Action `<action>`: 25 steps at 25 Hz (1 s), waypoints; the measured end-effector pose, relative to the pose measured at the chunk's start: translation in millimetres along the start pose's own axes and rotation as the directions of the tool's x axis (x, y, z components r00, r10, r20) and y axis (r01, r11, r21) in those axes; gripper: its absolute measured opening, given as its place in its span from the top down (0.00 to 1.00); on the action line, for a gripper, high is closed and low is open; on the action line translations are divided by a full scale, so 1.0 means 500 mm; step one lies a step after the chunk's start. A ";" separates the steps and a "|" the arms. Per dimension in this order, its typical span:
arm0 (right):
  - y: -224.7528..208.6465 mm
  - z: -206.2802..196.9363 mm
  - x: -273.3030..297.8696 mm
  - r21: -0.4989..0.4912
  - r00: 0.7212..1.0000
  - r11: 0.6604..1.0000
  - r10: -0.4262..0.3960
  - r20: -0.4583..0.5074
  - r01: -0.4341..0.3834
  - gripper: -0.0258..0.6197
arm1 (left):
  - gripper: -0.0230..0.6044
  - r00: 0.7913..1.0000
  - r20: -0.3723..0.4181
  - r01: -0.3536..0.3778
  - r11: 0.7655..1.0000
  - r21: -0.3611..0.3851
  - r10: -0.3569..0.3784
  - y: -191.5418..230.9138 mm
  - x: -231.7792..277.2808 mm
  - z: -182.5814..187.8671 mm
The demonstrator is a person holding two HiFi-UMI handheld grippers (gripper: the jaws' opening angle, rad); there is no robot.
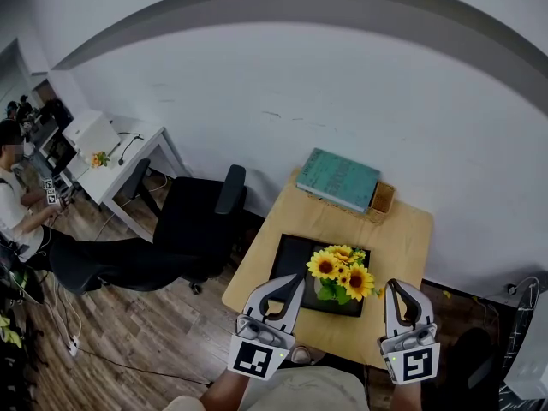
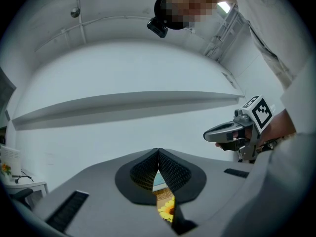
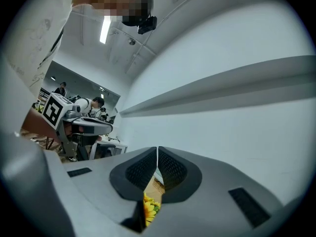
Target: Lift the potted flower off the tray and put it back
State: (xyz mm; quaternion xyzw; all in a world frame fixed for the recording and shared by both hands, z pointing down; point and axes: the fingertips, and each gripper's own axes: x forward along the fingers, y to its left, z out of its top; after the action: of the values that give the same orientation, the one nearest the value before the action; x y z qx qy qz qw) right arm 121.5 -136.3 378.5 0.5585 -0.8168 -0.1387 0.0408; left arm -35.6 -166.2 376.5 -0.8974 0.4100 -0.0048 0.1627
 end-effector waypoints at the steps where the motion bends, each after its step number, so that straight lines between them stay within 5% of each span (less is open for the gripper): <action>1: 0.000 0.001 -0.001 0.000 1.000 1.000 -0.002 0.004 0.002 0.92 | 0.95 1.000 0.001 0.001 1.000 0.004 -0.001 -0.001 -0.001 0.001; 25: -0.017 0.001 -0.012 0.004 0.999 0.999 -0.047 0.001 0.047 0.92 | 0.95 1.000 -0.025 -0.005 0.999 -0.036 0.004 -0.003 -0.007 -0.013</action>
State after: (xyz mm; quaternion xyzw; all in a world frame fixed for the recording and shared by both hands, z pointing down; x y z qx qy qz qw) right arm 131.0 -133.5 376.1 0.5776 -0.8038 -0.1380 0.0360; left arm -37.6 -164.6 383.7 -0.8992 0.4141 -0.0080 0.1413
